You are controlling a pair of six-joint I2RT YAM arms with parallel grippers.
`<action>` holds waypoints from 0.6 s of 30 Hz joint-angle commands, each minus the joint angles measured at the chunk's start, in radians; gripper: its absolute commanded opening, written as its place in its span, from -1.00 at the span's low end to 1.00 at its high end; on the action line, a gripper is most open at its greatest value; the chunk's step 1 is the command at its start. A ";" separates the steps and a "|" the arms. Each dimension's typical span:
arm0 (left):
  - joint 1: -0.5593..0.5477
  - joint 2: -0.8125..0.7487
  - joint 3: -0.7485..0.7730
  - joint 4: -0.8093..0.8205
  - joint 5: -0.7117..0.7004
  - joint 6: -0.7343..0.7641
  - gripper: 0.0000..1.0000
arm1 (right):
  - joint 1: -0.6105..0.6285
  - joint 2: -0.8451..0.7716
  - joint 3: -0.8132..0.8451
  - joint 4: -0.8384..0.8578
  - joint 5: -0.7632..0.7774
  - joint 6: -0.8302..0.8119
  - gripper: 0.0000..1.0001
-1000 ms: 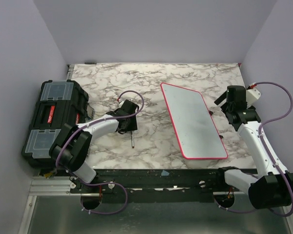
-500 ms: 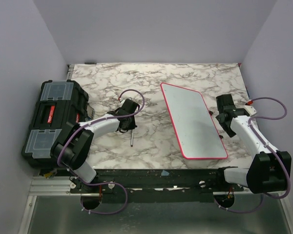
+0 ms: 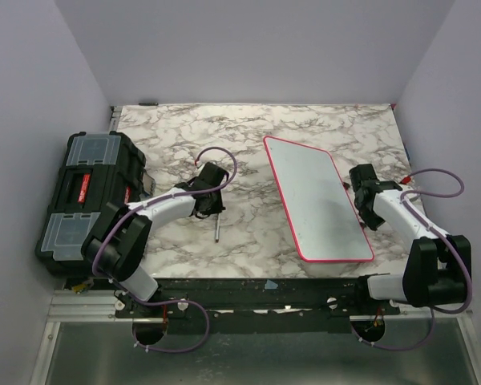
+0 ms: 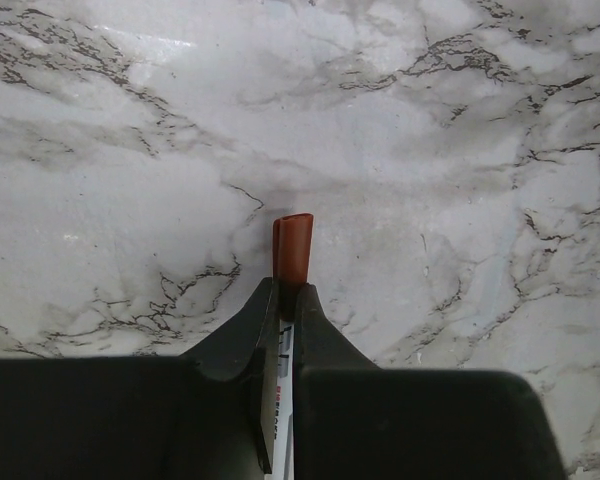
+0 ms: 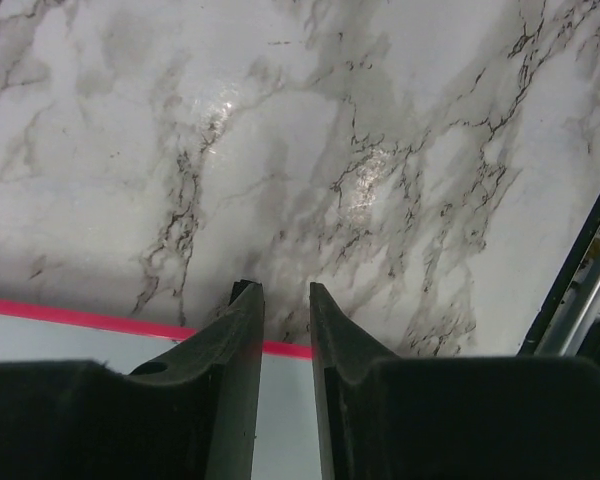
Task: Write a sentence on the whiteboard
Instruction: Pick up the whiteboard marker from the center of the board.
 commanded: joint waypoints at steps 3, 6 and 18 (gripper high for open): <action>-0.003 -0.098 0.026 -0.049 0.022 0.002 -1.00 | -0.004 0.033 -0.036 0.008 -0.062 0.000 -0.47; -0.002 -0.135 0.033 -0.070 0.017 0.007 -1.00 | -0.004 0.045 -0.045 0.030 -0.119 -0.034 -0.48; -0.003 -0.271 0.079 -0.146 0.009 0.011 -1.00 | -0.004 0.025 -0.088 0.102 -0.324 -0.131 -0.59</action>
